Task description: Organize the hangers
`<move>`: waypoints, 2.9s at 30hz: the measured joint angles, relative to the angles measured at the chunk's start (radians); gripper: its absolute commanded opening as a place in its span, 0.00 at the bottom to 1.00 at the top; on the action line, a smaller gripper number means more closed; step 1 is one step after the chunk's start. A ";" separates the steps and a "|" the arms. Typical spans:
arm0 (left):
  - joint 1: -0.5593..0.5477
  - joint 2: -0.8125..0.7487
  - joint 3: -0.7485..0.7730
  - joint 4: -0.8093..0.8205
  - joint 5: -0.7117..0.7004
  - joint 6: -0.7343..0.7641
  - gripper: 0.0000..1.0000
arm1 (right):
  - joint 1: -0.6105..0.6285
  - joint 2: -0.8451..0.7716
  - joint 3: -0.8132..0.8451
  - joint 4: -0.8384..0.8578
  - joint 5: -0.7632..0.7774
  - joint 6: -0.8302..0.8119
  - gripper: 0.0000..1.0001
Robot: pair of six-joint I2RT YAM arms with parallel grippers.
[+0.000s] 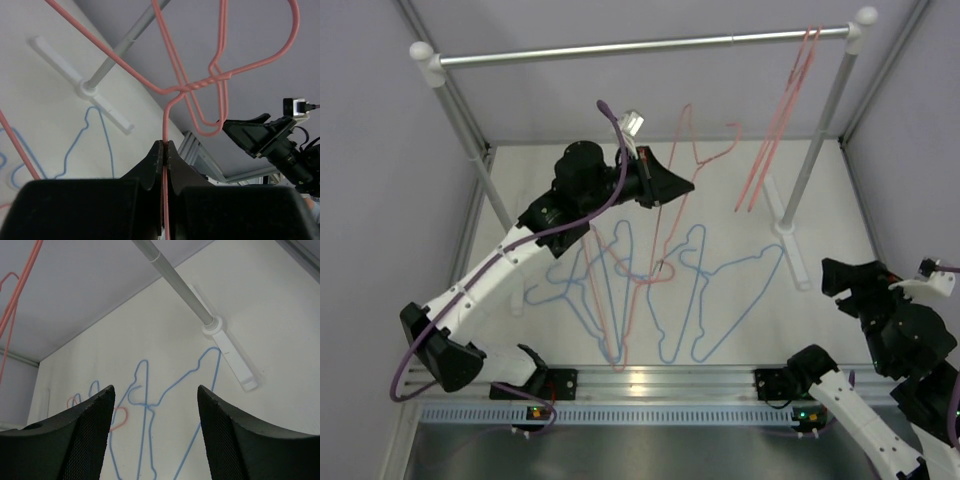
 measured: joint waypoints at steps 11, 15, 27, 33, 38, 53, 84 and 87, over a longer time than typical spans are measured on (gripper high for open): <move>0.003 0.224 0.269 0.154 0.130 -0.159 0.00 | 0.000 0.018 0.051 0.000 -0.002 -0.013 0.65; 0.003 0.245 0.312 0.177 0.137 -0.187 0.00 | 0.000 0.022 0.053 -0.001 -0.002 -0.018 0.64; -0.039 0.324 0.379 0.284 0.116 -0.262 0.00 | 0.000 0.031 0.077 -0.006 -0.002 -0.026 0.65; -0.051 0.383 0.422 0.342 0.105 -0.293 0.00 | 0.000 0.031 0.083 -0.009 -0.001 -0.027 0.65; -0.055 0.410 0.434 0.388 0.090 -0.307 0.00 | 0.000 0.031 0.093 -0.018 0.002 -0.030 0.65; -0.062 0.544 0.578 0.461 0.065 -0.354 0.00 | 0.000 0.031 0.144 -0.040 0.011 -0.055 0.65; -0.048 0.691 0.694 0.529 0.010 -0.508 0.00 | 0.022 0.030 0.226 -0.088 0.068 -0.062 0.65; -0.041 0.713 0.702 0.528 0.007 -0.530 0.00 | 0.023 0.030 0.227 -0.090 0.071 -0.061 0.65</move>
